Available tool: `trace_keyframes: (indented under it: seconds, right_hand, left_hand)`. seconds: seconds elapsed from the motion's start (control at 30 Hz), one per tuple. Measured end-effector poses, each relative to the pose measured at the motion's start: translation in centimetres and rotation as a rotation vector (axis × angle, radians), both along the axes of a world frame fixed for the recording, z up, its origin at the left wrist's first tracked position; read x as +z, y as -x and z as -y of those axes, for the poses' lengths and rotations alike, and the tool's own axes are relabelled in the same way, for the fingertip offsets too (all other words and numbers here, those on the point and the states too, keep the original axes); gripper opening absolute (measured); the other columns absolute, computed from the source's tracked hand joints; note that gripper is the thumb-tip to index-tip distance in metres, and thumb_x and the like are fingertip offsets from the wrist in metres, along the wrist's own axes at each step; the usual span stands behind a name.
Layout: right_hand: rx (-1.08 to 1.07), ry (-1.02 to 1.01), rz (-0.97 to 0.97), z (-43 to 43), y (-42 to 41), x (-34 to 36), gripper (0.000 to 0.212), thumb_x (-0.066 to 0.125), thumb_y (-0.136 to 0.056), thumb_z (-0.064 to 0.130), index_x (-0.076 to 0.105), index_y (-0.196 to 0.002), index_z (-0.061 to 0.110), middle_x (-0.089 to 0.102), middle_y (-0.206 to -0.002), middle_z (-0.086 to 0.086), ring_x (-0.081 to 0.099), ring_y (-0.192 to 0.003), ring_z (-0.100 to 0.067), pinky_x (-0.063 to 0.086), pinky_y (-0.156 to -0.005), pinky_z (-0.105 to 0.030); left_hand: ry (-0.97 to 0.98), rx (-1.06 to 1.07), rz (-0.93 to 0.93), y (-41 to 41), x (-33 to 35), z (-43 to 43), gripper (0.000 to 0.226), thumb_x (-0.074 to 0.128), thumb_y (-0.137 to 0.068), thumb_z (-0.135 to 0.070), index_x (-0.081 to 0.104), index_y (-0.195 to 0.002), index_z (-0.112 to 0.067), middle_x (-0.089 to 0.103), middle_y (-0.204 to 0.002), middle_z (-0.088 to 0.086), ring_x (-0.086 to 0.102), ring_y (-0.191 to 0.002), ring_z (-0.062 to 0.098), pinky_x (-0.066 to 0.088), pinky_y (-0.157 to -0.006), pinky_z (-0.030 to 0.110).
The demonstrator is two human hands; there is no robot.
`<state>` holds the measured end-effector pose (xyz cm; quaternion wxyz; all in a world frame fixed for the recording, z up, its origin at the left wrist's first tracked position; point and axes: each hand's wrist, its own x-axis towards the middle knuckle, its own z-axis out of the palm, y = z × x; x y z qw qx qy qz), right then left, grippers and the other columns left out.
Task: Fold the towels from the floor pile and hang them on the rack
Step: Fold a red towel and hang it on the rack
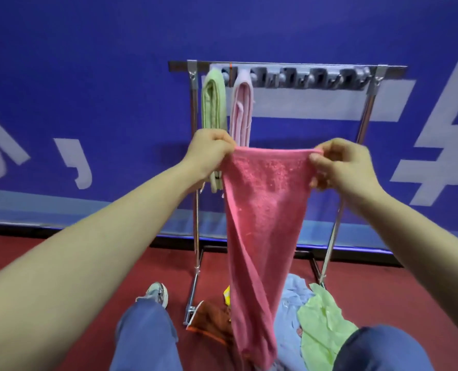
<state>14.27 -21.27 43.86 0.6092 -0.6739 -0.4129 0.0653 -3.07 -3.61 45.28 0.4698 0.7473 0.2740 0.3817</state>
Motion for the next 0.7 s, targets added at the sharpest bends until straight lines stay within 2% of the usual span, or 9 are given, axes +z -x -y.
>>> trace_keyframes:
  seconds: [0.07,0.1,0.17,0.2,0.3,0.47,0.57,0.63,0.7]
  right_hand:
    - [0.089,-0.118,-0.212,-0.3,0.4,0.8,0.014,0.055,-0.097,-0.002,0.053,-0.086,0.007,0.058,-0.056,-0.007,0.062,-0.042,-0.018,0.053,-0.043,-0.029]
    - [0.091,-0.086,-0.24,-0.4,0.5,0.5,0.016,0.054,-0.097,-0.003,0.052,-0.085,0.007,0.058,-0.057,-0.01,0.063,-0.043,-0.019,0.054,-0.044,-0.029]
    - [0.031,0.019,-0.187,-0.3,0.5,-0.8,0.019,0.055,-0.097,-0.003,0.053,-0.081,0.008,0.058,-0.06,-0.016,0.064,-0.044,-0.022,0.056,-0.047,-0.031]
    - [-0.002,0.034,-0.141,-0.3,0.4,-1.3,0.019,0.056,-0.096,-0.002,0.055,-0.081,0.008,0.059,-0.06,-0.017,0.065,-0.045,-0.024,0.057,-0.048,-0.032]
    - [-0.068,0.015,-0.02,-0.4,0.5,-1.4,0.017,0.056,-0.095,0.001,0.057,-0.082,0.01,0.061,-0.053,-0.012,0.065,-0.05,-0.031,0.058,-0.053,-0.038]
    - [-0.055,0.012,0.001,-0.3,1.4,-1.1,0.011,0.054,-0.097,0.002,0.056,-0.088,0.006,0.063,-0.058,-0.016,0.068,-0.052,-0.036,0.059,-0.054,-0.042]
    - [-0.042,0.094,0.001,-0.3,1.8,-1.4,0.006,0.052,-0.098,-0.001,0.054,-0.093,-0.001,0.063,-0.061,-0.022,0.069,-0.052,-0.036,0.061,-0.054,-0.048]
    - [-0.044,0.105,-0.026,-0.6,1.6,-1.9,0.007,0.053,-0.097,-0.002,0.054,-0.091,-0.001,0.064,-0.065,-0.021,0.07,-0.055,-0.035,0.061,-0.06,-0.051]
    - [-0.055,0.1,-0.049,-1.1,1.3,-2.2,0.013,0.053,-0.096,-0.004,0.055,-0.086,0.004,0.065,-0.064,-0.018,0.072,-0.059,-0.034,0.061,-0.067,-0.052]
  left_hand:
    - [-0.068,0.025,0.008,-0.3,0.5,0.6,0.024,0.053,-0.065,0.0,0.058,-0.05,-0.018,0.047,-0.042,-0.009,0.043,-0.043,0.008,0.033,-0.046,0.02]
    - [-0.117,0.023,-0.052,-0.3,0.2,1.1,0.018,0.052,-0.061,-0.007,0.059,-0.048,-0.018,0.047,-0.041,-0.009,0.045,-0.043,0.01,0.036,-0.046,0.021]
    - [-0.172,0.051,-0.164,0.1,-0.9,1.5,0.021,0.049,-0.058,-0.012,0.063,-0.046,-0.024,0.051,-0.043,-0.008,0.051,-0.048,0.019,0.044,-0.046,0.03]
    - [-0.157,0.065,-0.155,0.3,-1.3,1.4,0.027,0.05,-0.061,-0.009,0.062,-0.045,-0.026,0.051,-0.043,-0.009,0.051,-0.048,0.019,0.045,-0.046,0.031]
    - [-0.15,0.098,-0.061,0.3,-1.2,1.1,0.041,0.05,-0.07,0.008,0.054,-0.042,-0.021,0.049,-0.043,-0.015,0.045,-0.049,0.006,0.036,-0.051,0.024]
    - [-0.188,-0.01,-0.05,1.1,-0.6,1.1,0.04,0.047,-0.071,0.017,0.05,-0.05,-0.017,0.045,-0.041,-0.014,0.04,-0.042,-0.001,0.031,-0.044,0.016]
    - [-0.265,-0.065,-0.154,2.0,-0.7,0.9,0.034,0.046,-0.07,0.017,0.052,-0.061,-0.016,0.045,-0.046,-0.012,0.038,-0.045,0.002,0.032,-0.048,0.022]
    - [-0.42,-0.13,-0.332,2.5,-1.3,1.2,0.028,0.048,-0.07,0.005,0.055,-0.077,-0.021,0.047,-0.052,-0.005,0.038,-0.049,0.01,0.034,-0.051,0.028]
    - [-0.619,-0.191,-0.525,2.8,-1.6,2.1,0.038,0.05,-0.07,-0.01,0.055,-0.099,-0.034,0.05,-0.056,0.003,0.044,-0.053,0.019,0.039,-0.054,0.036]
